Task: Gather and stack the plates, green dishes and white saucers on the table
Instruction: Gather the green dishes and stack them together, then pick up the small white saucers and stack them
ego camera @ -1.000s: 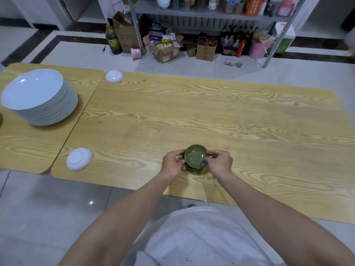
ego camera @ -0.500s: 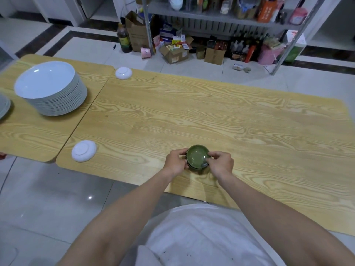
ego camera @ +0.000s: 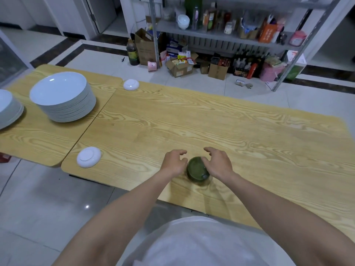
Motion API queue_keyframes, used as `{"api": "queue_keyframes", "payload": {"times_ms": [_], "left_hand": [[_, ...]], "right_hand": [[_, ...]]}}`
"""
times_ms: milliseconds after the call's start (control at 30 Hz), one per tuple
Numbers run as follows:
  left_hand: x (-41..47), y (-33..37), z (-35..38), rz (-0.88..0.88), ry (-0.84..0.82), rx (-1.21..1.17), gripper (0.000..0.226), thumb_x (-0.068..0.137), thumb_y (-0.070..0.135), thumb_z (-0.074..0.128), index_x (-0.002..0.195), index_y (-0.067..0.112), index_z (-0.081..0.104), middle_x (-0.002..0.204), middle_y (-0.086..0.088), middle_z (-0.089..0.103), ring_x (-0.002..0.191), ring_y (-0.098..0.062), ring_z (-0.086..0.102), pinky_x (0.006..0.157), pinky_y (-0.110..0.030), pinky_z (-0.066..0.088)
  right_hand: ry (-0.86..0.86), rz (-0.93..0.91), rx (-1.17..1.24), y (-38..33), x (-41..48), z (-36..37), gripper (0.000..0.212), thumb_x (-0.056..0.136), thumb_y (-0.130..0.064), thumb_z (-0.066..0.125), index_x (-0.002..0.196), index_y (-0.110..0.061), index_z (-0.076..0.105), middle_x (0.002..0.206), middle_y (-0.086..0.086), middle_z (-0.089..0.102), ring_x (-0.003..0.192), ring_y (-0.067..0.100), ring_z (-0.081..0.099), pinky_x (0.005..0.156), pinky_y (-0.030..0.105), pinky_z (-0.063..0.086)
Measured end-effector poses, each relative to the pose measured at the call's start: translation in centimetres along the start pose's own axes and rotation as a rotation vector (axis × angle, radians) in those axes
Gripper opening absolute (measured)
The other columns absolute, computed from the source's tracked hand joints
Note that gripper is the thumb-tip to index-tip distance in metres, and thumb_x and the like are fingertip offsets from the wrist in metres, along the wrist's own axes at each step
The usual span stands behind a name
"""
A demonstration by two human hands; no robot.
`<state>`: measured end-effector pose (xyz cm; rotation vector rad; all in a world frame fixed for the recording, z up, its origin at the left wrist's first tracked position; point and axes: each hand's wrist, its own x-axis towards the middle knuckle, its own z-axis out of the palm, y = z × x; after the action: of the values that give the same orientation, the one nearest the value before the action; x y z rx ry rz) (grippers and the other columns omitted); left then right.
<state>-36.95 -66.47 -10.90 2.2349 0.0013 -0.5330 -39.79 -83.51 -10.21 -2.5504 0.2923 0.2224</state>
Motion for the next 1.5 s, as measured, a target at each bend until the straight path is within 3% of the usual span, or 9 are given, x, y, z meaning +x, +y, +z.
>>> {"api": "queue_keyframes", "payload": {"times_ms": [100, 200, 400, 733, 967, 1500], "left_hand": [[0.4, 1.4, -2.8, 0.164, 0.075, 0.341, 0.049, 0.098, 0.030, 0.055, 0.144, 0.016, 0.049, 0.150, -0.005, 0.047, 0.139, -0.025, 0.041, 0.111, -0.035, 0.035], [0.8, 2.7, -6.1, 0.210, 0.141, 0.643, 0.058, 0.099, 0.043, 0.048, 0.151, 0.020, 0.037, 0.160, -0.007, 0.029, 0.148, -0.030, 0.022, 0.118, -0.043, 0.024], [0.9, 4.3, -12.2, 0.172, 0.267, 0.811, 0.063, 0.100, 0.049, 0.041, 0.155, 0.022, 0.025, 0.165, -0.005, 0.014, 0.152, -0.030, 0.007, 0.121, -0.047, 0.015], [-0.1, 2.2, -21.1, 0.134, 0.344, 0.831, 0.066, 0.099, 0.053, 0.039, 0.156, 0.023, 0.020, 0.166, -0.006, 0.008, 0.152, -0.033, 0.006, 0.119, -0.050, 0.017], [1.6, 0.0, -25.6, 0.139, 0.375, 0.825, 0.066, 0.099, 0.053, 0.039, 0.155, 0.022, 0.023, 0.165, -0.008, 0.012, 0.151, -0.033, 0.008, 0.119, -0.049, 0.018], [11.3, -0.1, -31.0, 0.078, 0.400, 0.790, 0.064, 0.098, 0.046, 0.043, 0.153, 0.018, 0.027, 0.163, -0.009, 0.018, 0.149, -0.033, 0.016, 0.116, -0.047, 0.023]], "right_hand": [[-0.118, -0.229, -0.266, -2.5, 1.6, -2.0, 0.064, 0.098, -0.038, 0.054, 0.155, -0.019, 0.031, 0.158, 0.007, 0.037, 0.144, 0.027, 0.034, 0.113, 0.039, 0.032], [-0.160, -0.324, -0.468, -5.2, 3.2, -3.6, 0.075, 0.099, -0.047, 0.048, 0.159, -0.020, 0.012, 0.165, 0.012, 0.016, 0.151, 0.030, 0.015, 0.121, 0.047, 0.017], [-0.104, -0.377, -0.605, -11.0, 5.5, -5.7, 0.080, 0.099, -0.051, 0.045, 0.159, -0.020, 0.002, 0.166, 0.014, 0.006, 0.152, 0.033, 0.006, 0.121, 0.051, 0.013], [-0.006, -0.412, -0.641, -20.1, 6.4, -4.4, 0.080, 0.098, -0.050, 0.045, 0.159, -0.016, 0.006, 0.163, 0.012, 0.019, 0.151, 0.029, 0.015, 0.118, 0.051, 0.019], [0.005, -0.397, -0.641, -24.8, 7.5, -3.3, 0.079, 0.099, -0.050, 0.045, 0.159, -0.016, 0.005, 0.164, 0.012, 0.016, 0.151, 0.028, 0.013, 0.119, 0.051, 0.017], [0.023, -0.502, -0.649, -30.9, 19.5, -2.5, 0.077, 0.098, -0.047, 0.045, 0.158, -0.014, 0.009, 0.160, 0.011, 0.022, 0.148, 0.028, 0.019, 0.117, 0.050, 0.019]]}}
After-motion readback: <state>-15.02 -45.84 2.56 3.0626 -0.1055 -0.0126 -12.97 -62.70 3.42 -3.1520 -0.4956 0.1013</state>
